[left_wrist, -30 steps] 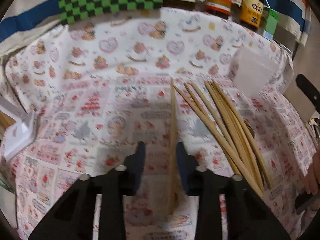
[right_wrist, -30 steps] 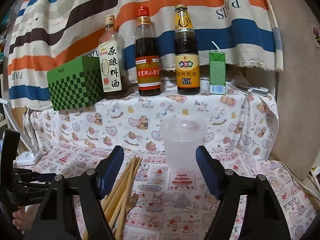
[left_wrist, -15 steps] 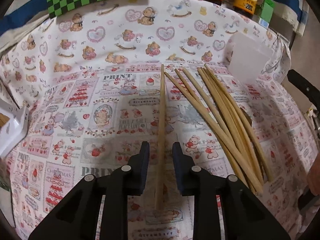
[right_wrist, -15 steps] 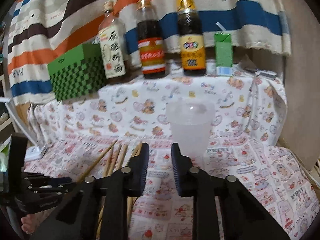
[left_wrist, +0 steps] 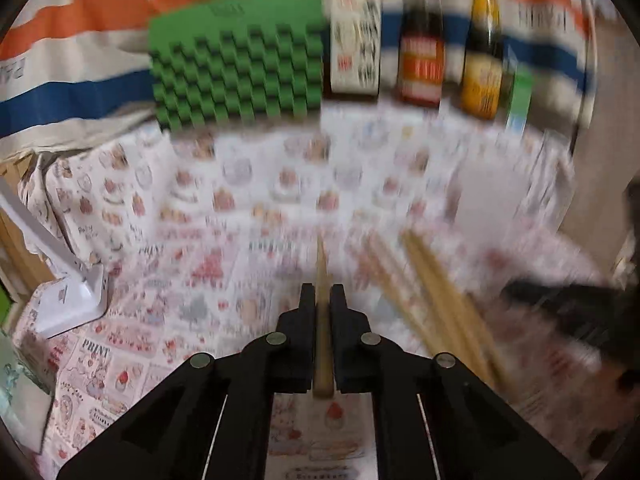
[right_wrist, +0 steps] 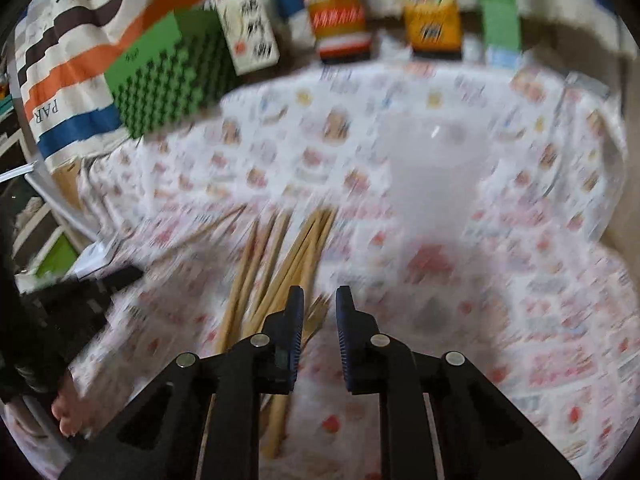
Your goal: Organize utensils
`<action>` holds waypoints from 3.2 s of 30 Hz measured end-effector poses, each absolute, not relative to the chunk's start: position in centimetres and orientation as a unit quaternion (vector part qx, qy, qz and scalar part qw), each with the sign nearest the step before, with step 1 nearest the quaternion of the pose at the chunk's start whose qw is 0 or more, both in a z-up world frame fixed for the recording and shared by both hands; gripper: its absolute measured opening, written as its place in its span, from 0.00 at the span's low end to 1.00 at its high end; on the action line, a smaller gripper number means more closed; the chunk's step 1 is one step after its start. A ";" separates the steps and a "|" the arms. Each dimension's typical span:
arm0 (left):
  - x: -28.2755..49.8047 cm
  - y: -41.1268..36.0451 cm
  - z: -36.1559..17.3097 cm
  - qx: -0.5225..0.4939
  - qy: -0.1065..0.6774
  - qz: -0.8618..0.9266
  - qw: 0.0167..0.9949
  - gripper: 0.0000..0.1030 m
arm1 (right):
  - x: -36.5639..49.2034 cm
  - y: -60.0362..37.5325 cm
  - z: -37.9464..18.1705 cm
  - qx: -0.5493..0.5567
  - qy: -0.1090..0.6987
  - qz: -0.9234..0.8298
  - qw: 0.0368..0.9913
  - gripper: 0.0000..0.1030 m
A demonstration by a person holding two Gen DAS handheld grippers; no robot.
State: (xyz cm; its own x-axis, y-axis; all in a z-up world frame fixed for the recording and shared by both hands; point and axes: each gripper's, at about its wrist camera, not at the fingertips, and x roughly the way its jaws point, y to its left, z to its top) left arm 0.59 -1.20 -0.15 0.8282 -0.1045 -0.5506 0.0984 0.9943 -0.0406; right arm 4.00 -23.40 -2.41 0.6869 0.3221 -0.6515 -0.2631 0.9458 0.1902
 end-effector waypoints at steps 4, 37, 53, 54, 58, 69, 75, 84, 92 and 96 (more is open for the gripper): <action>-0.3 -0.2 1.2 -0.022 0.238 -0.043 0.970 0.06 | 4.1 -22.4 -3.5 0.022 0.379 0.164 0.910 0.17; -3.5 2.4 3.4 -0.075 0.115 -0.058 0.989 0.06 | 1.0 -22.4 -0.2 -0.002 0.263 0.156 0.952 0.08; -3.5 2.4 3.5 -0.078 0.115 -0.058 0.989 0.06 | 0.6 -23.4 0.2 0.001 0.224 0.140 0.965 0.05; -3.5 2.4 3.5 -0.077 0.115 -0.058 0.989 0.06 | 0.9 -23.6 0.1 0.007 0.230 0.140 0.963 0.07; -3.5 2.5 3.6 -0.082 0.111 -0.055 0.989 0.06 | 2.3 -24.7 -0.5 0.033 0.267 0.132 0.954 0.33; -4.1 3.5 4.3 -0.089 0.088 -0.040 0.991 0.06 | 2.3 -21.2 -3.1 0.004 0.333 0.227 0.915 0.34; -4.3 2.8 4.2 -0.069 0.082 -0.037 0.994 0.06 | 1.1 -17.4 -5.3 -0.047 0.373 0.267 0.887 0.34; -4.4 2.2 4.2 -0.056 0.077 -0.036 0.995 0.06 | 1.2 -16.8 -6.2 -0.074 0.400 0.245 0.880 0.08; -4.3 2.9 4.2 -0.069 0.080 -0.035 0.994 0.06 | 0.5 -20.0 -3.2 -0.030 0.302 0.192 0.933 0.08; -4.2 3.0 4.3 -0.072 0.084 -0.042 0.993 0.06 | -0.5 -22.3 -0.6 0.011 0.242 0.181 0.953 0.07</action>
